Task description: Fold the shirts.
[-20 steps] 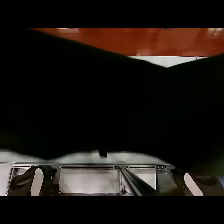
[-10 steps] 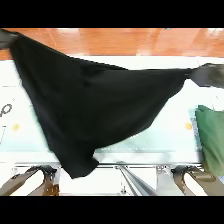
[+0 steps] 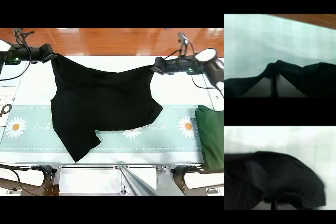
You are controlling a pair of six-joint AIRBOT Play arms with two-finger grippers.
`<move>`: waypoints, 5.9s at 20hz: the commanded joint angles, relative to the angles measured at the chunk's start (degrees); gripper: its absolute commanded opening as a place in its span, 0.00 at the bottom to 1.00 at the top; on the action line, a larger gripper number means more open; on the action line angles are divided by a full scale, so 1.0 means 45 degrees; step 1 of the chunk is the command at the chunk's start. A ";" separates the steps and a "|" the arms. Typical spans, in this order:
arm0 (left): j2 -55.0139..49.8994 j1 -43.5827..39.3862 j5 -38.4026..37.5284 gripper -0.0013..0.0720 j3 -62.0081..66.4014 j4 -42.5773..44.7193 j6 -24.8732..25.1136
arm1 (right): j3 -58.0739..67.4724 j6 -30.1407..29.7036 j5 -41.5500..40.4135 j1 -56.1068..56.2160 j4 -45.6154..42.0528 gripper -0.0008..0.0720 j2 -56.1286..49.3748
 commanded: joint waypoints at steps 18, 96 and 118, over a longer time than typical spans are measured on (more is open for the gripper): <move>0.7436 0.6494 -0.4847 0.71 -1.2730 0.0719 -0.0952 | -0.8344 -0.1826 0.2327 -0.4755 0.0272 0.59 0.4809; 0.6868 0.1161 0.1821 0.05 -0.6217 0.0330 0.0078 | -0.3730 -0.0223 0.0117 -0.2045 -0.1875 0.05 0.6402; -0.0539 0.0690 -0.4682 0.05 -0.1224 0.2594 -0.1025 | 0.1972 0.0209 0.4507 -0.2312 -0.2769 0.05 -0.2030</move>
